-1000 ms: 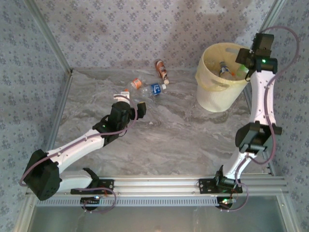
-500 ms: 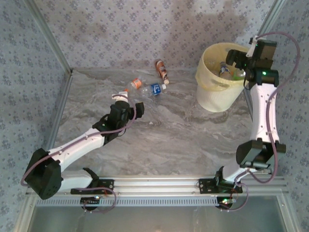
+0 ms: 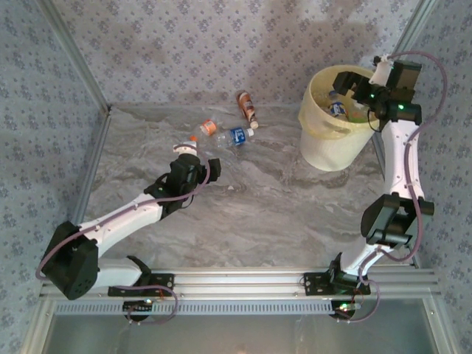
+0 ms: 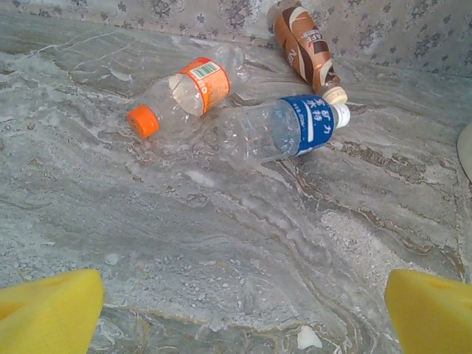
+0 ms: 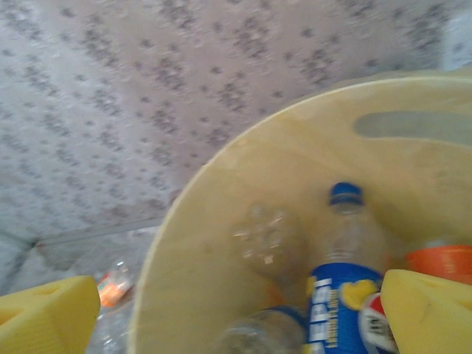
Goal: Put the plastic bottles in the bin
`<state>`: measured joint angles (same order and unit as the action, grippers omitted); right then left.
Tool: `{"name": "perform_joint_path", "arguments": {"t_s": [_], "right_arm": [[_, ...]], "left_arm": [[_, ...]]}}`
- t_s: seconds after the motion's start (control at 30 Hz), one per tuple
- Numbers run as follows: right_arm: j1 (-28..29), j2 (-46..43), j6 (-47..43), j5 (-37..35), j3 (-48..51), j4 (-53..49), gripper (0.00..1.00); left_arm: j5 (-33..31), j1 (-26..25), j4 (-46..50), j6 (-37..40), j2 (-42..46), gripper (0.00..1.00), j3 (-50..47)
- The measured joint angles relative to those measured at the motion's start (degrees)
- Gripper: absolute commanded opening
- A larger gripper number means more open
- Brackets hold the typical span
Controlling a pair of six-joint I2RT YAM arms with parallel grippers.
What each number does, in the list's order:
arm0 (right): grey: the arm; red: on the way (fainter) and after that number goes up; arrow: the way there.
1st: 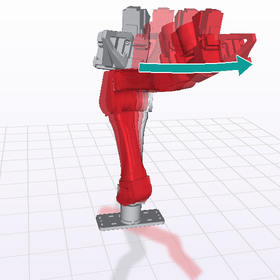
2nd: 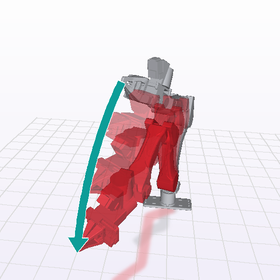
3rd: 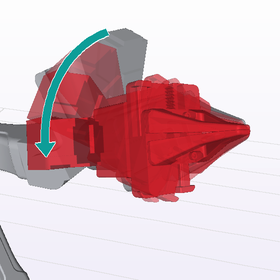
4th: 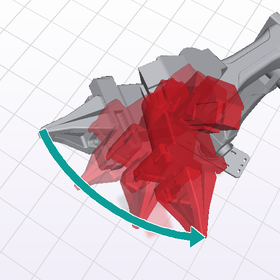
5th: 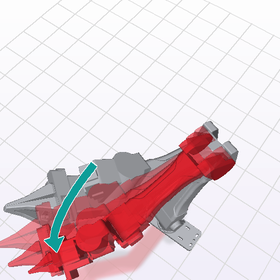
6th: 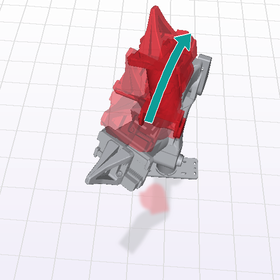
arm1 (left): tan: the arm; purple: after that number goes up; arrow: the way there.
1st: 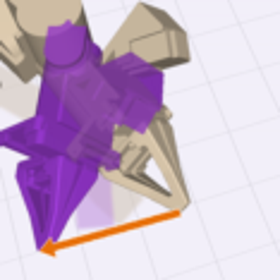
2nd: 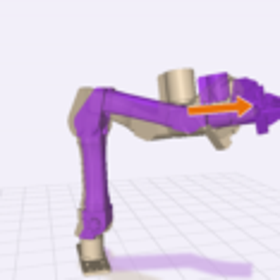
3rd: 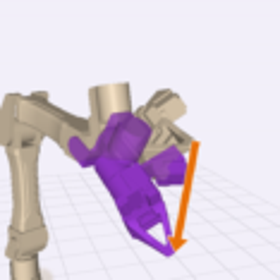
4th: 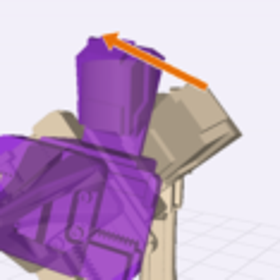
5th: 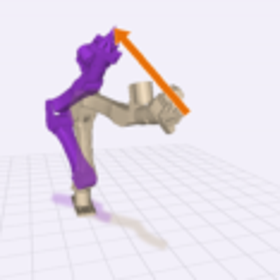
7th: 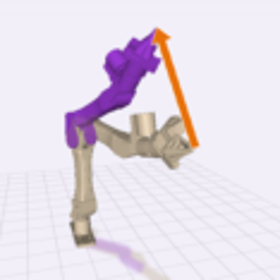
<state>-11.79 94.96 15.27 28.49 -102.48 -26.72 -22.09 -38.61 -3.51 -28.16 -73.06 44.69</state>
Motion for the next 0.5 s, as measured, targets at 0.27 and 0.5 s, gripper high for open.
{"name": "perform_joint_path", "arguments": {"t_s": [0.27,0.5], "right_arm": [[3.2,-1.0,1.1,2.3,0.7,1.5,1.00],[5.0,-5.7,1.9,7.0,4.3,4.6,1.00]], "left_arm": [[0.6,0.0,0.6,-0.3,-1.1,0.98,1.0],[1.8,0.0,1.1,-0.7,-2.9,0.98,1.9]]}}
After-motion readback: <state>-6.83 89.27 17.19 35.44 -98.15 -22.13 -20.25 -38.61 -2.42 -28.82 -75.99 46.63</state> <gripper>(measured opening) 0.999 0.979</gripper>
